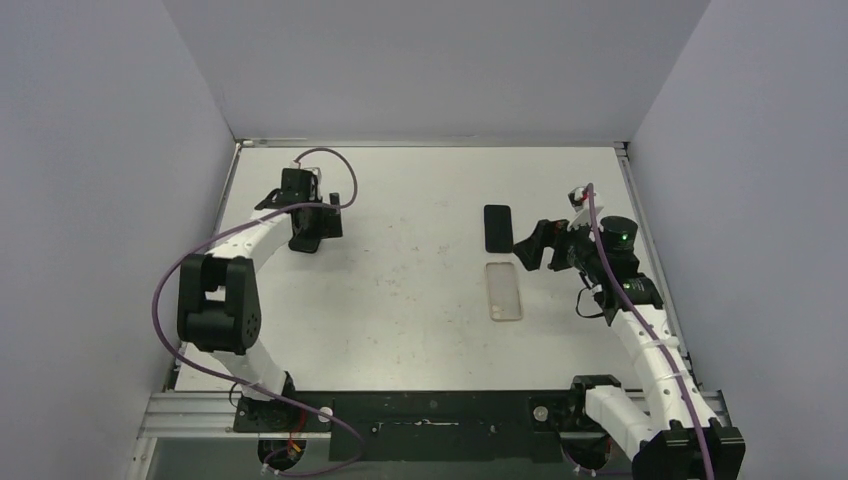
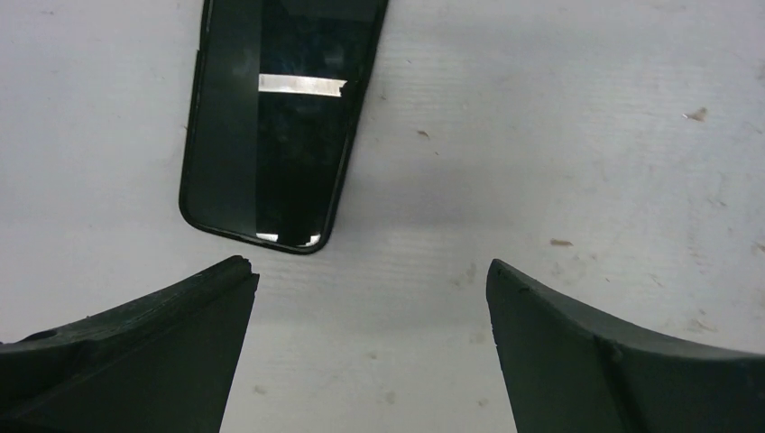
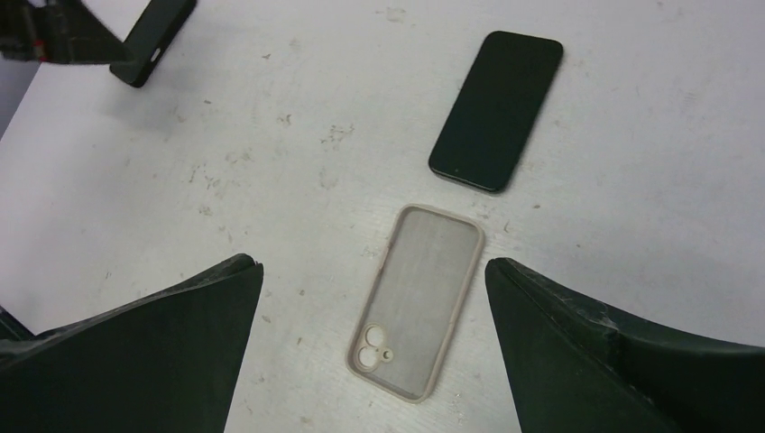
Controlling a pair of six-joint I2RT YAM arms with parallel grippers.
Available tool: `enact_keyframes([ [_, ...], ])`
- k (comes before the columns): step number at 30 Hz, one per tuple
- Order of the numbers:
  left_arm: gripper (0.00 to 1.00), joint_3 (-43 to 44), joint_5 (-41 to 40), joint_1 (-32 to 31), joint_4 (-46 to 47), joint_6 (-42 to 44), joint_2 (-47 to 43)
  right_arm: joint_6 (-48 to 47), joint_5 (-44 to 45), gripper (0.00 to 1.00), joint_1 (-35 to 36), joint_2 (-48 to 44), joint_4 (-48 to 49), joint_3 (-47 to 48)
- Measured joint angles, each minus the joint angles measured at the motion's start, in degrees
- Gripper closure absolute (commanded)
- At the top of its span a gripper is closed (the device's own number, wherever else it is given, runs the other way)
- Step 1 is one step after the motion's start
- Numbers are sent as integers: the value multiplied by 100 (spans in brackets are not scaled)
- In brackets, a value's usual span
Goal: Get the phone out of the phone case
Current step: Pick up the phone at the center of the board.
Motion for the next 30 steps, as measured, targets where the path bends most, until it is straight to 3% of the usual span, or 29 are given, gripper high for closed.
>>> enact_keyframes([
  [6, 3, 916, 33, 501, -201, 363, 1099, -291, 59, 0, 507, -321, -20, -37],
  [14, 3, 2098, 90, 787, -258, 905, 2114, -560, 280, 0, 595, -466, -120, -72],
  [25, 3, 2575, 649, 841, -409, 1554, 2841, -658, 369, 0, 614, -343, -162, -74],
  [30, 19, 2682, 682, 914, -439, 1574, 2927, -658, 424, 0, 629, -321, -175, -160],
])
